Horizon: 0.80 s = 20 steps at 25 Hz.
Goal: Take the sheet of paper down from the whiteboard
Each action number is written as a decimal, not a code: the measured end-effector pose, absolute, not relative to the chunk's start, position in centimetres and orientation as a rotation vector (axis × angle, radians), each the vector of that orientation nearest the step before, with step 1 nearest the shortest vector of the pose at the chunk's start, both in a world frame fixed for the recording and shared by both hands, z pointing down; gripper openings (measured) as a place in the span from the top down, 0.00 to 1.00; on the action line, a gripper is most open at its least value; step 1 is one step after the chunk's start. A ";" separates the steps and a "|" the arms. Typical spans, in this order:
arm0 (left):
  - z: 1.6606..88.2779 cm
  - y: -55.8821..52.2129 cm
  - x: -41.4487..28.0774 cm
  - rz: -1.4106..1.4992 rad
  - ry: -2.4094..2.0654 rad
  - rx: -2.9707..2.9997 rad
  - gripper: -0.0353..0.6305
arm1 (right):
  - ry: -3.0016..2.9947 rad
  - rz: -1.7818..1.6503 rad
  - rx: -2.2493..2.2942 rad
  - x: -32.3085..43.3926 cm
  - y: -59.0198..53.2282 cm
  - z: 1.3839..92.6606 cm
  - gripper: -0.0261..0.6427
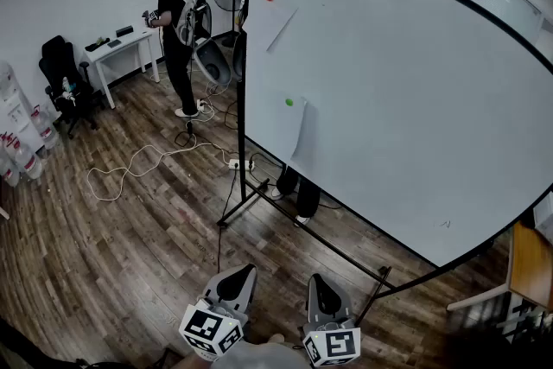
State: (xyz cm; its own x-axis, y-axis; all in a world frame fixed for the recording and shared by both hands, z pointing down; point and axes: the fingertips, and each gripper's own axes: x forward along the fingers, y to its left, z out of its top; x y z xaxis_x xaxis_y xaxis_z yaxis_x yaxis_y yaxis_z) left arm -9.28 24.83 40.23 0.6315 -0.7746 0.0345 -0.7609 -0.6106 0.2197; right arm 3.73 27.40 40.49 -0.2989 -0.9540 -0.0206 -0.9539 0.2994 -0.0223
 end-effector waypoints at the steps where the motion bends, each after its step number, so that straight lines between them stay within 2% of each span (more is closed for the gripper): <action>1: 40.0 25.1 -9.2 -0.095 -1.256 2.642 0.94 | 2.505 -0.014 -1.844 3.7 27.7 40.4 0.96; 20: 40.5 26.1 -6.6 -0.059 -1.238 2.636 0.94 | 2.396 -0.138 -1.858 7.8 29.0 40.8 0.96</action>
State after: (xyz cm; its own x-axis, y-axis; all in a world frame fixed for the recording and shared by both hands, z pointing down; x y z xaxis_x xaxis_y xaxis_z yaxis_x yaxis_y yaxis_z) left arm -6.63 26.10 40.45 0.6424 -0.7640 0.0599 -0.7548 -0.6173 0.2220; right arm 7.79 29.04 40.79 -0.2471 -0.9686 -0.0289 -0.9589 0.2487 -0.1367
